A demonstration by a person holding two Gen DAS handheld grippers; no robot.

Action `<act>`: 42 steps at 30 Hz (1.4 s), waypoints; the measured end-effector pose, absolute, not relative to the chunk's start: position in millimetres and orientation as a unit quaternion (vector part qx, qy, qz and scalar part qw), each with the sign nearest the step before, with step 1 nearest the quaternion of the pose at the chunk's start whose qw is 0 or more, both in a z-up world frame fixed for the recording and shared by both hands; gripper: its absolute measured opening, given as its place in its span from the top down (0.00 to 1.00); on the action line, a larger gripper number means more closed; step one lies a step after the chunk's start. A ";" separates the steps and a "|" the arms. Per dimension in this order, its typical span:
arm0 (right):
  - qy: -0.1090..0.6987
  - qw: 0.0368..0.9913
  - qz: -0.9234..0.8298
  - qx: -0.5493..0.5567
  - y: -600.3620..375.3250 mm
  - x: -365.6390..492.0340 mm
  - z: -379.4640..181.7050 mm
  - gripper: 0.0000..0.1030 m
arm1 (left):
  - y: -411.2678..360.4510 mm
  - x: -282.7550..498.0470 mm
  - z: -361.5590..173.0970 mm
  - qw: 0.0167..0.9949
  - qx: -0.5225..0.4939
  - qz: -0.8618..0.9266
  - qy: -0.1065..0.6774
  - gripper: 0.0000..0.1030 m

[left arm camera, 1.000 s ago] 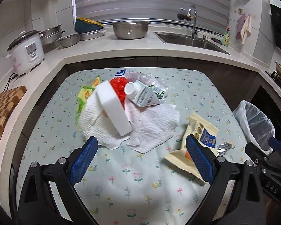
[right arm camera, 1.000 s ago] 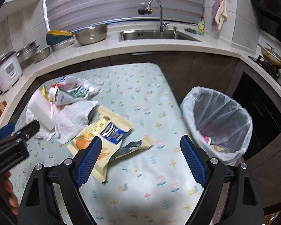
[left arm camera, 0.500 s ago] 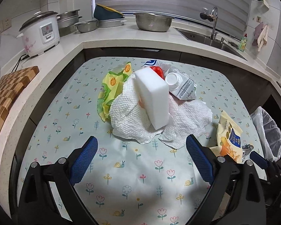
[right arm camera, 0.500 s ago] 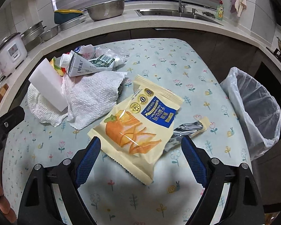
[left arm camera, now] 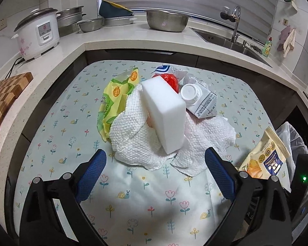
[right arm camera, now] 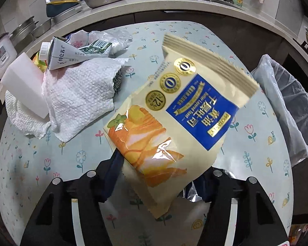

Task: Collect trash
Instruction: 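Grasp the white sponge with the left gripper while the right grasps the bread bag, then carry the sponge and bread bag over the bin and release the sponge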

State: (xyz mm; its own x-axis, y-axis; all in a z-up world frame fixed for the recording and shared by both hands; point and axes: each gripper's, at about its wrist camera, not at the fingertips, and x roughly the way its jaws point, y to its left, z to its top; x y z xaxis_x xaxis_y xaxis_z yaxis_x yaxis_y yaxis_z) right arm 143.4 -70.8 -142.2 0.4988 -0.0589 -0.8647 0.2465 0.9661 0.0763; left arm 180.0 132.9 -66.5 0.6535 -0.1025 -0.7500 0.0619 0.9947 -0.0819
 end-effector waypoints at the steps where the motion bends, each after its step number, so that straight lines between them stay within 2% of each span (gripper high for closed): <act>1: 0.492 0.861 -0.086 0.095 -71.9 143.3 -141.4 0.53 | 130.8 183.4 -67.4 0.909 -0.024 -0.045 0.414 0.10; 4: 0.488 0.864 -0.084 0.088 -72.7 143.1 -136.7 0.63 | 125.2 193.4 -69.1 0.909 -0.024 -0.042 0.413 0.10; 10: 0.477 0.872 -0.073 0.088 -73.8 141.3 -122.8 0.66 | 121.0 211.1 -69.6 0.909 -0.030 -0.036 0.413 0.11; 13: 0.471 0.875 -0.066 0.090 -73.9 140.0 -115.1 0.66 | 120.4 217.0 -69.4 0.909 -0.037 -0.033 0.414 0.19; 15: 0.467 0.877 -0.062 0.092 -73.8 137.6 -108.8 0.66 | 118.9 220.7 -70.5 0.906 -0.035 -0.037 0.419 0.34; 16: 0.465 0.878 -0.060 0.093 -73.9 137.1 -106.3 0.65 | 118.4 222.2 -71.8 0.904 -0.035 -0.038 0.424 0.38; 18: 0.462 0.880 -0.057 0.092 -73.8 136.9 -101.1 0.66 | 117.3 222.3 -73.9 0.900 -0.035 -0.042 0.432 0.63; 19: 0.461 0.881 -0.056 0.093 -74.4 135.7 -98.8 0.65 | 117.0 221.7 -74.6 0.899 -0.036 -0.044 0.435 0.68; 31: 0.430 0.897 -0.040 0.094 -79.2 116.6 -61.1 0.65 | 103.9 183.6 -38.6 0.917 -0.026 -0.065 0.394 0.71; 42: 0.389 0.912 -0.074 0.111 -123.9 84.4 -28.6 0.65 | 25.6 145.6 -4.0 0.919 0.007 -0.147 0.366 0.71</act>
State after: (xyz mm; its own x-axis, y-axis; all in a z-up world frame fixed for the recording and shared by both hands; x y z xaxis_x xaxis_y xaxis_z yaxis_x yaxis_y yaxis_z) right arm 84.4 -123.9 -28.6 0.6870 -0.0484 -0.7251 0.2206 0.9646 0.1445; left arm 145.6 25.6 -4.0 0.6898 -0.2641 -0.6741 0.2748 0.9569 -0.0937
